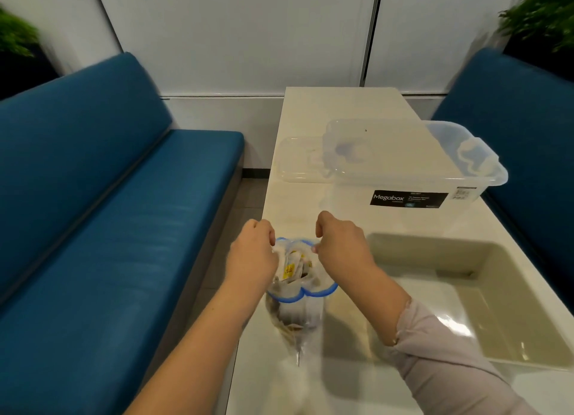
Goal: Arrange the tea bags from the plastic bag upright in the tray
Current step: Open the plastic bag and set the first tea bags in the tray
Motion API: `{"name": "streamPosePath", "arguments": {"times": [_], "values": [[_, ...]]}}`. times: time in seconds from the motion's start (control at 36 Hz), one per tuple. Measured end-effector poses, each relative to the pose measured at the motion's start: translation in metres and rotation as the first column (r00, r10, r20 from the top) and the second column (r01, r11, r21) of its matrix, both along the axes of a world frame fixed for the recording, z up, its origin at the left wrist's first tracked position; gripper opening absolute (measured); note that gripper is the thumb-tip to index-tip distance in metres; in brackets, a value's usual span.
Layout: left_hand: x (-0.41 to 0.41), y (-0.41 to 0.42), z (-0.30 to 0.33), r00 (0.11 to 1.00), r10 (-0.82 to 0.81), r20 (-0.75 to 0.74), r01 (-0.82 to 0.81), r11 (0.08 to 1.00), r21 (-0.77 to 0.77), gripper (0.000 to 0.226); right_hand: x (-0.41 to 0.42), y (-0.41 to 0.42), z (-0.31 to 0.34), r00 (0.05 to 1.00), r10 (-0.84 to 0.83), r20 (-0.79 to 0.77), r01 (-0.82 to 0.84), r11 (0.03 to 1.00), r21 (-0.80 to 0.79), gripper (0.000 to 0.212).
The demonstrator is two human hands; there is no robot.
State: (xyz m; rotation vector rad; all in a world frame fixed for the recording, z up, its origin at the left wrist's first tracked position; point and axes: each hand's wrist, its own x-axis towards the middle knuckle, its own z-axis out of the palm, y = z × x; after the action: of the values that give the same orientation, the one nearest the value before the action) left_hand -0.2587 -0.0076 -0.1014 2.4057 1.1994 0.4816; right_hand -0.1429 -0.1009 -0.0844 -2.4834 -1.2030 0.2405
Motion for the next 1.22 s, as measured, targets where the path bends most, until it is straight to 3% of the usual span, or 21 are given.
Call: {"name": "streamPosePath", "arguments": {"times": [0.08, 0.19, 0.31, 0.39, 0.44, 0.58, 0.69, 0.78, 0.83, 0.92, 1.0, 1.08, 1.17, 1.22], "values": [[-0.009, 0.012, 0.001, 0.998, -0.019, -0.065, 0.025, 0.996, 0.083, 0.037, 0.009, -0.005, 0.003, 0.997, -0.036, -0.069, 0.037, 0.999, 0.016, 0.019], [-0.019, 0.021, 0.002, 0.98, -0.103, -0.168, 0.107, 0.994, 0.01, 0.038, 0.017, -0.012, 0.0, 0.99, -0.066, -0.123, 0.071, 0.997, 0.039, 0.017], [-0.019, 0.014, -0.002, 0.899, -0.217, -0.381, 0.273, 0.957, 0.1, 0.061, 0.012, -0.017, -0.003, 1.0, -0.025, -0.008, 0.025, 0.998, 0.056, 0.013], [-0.015, 0.009, -0.003, 0.917, -0.21, -0.339, 0.258, 0.961, 0.102, 0.058, 0.006, -0.018, -0.002, 0.995, 0.1, -0.02, -0.097, 0.988, 0.117, 0.035], [-0.012, 0.006, -0.002, 0.93, -0.203, -0.307, 0.233, 0.97, 0.064, 0.051, 0.001, -0.017, 0.0, 0.987, 0.157, -0.038, -0.154, 0.985, 0.075, 0.041], [-0.008, 0.003, -0.002, 0.886, -0.28, -0.371, 0.269, 0.96, -0.082, 0.087, -0.002, -0.014, 0.003, 0.987, 0.157, -0.027, -0.159, 0.986, -0.045, 0.045], [-0.013, 0.01, -0.002, 0.861, -0.31, -0.404, 0.293, 0.95, -0.103, 0.095, 0.005, -0.02, 0.007, 0.988, 0.12, -0.102, -0.128, 0.989, -0.076, 0.062], [-0.014, 0.011, 0.001, 0.851, -0.332, -0.407, 0.301, 0.943, -0.142, 0.097, 0.008, -0.022, 0.005, 0.983, 0.115, -0.146, -0.128, 0.988, -0.083, 0.063], [-0.013, 0.01, 0.003, 0.879, -0.322, -0.351, 0.277, 0.945, -0.173, 0.089, 0.009, -0.02, 0.002, 0.978, 0.105, -0.18, -0.117, 0.992, -0.056, 0.052], [-0.006, 0.01, 0.004, 0.976, -0.205, -0.076, 0.186, 0.962, -0.198, 0.049, 0.008, -0.014, 0.001, 0.974, 0.025, -0.223, -0.01, 0.998, 0.07, 0.027], [0.005, 0.01, 0.001, 0.991, -0.023, 0.135, 0.049, 0.98, -0.193, 0.041, 0.006, -0.004, 0.001, 0.976, 0.0, -0.217, 0.022, 0.994, 0.103, 0.042], [0.013, 0.015, -0.006, 0.996, -0.003, 0.086, 0.024, 0.971, -0.239, 0.039, 0.006, 0.008, -0.003, 0.981, 0.019, -0.194, -0.014, 1.0, 0.027, 0.045], [0.016, 0.024, -0.01, 0.999, -0.013, 0.044, 0.025, 0.956, -0.293, 0.018, 0.011, 0.015, -0.005, 0.975, -0.014, -0.22, 0.016, 1.0, 0.008, 0.021], [0.015, 0.03, -0.013, 0.998, -0.027, 0.059, 0.047, 0.925, -0.378, 0.019, 0.015, 0.016, -0.007, 0.949, -0.05, -0.31, 0.064, 0.997, 0.036, 0.017]]}}
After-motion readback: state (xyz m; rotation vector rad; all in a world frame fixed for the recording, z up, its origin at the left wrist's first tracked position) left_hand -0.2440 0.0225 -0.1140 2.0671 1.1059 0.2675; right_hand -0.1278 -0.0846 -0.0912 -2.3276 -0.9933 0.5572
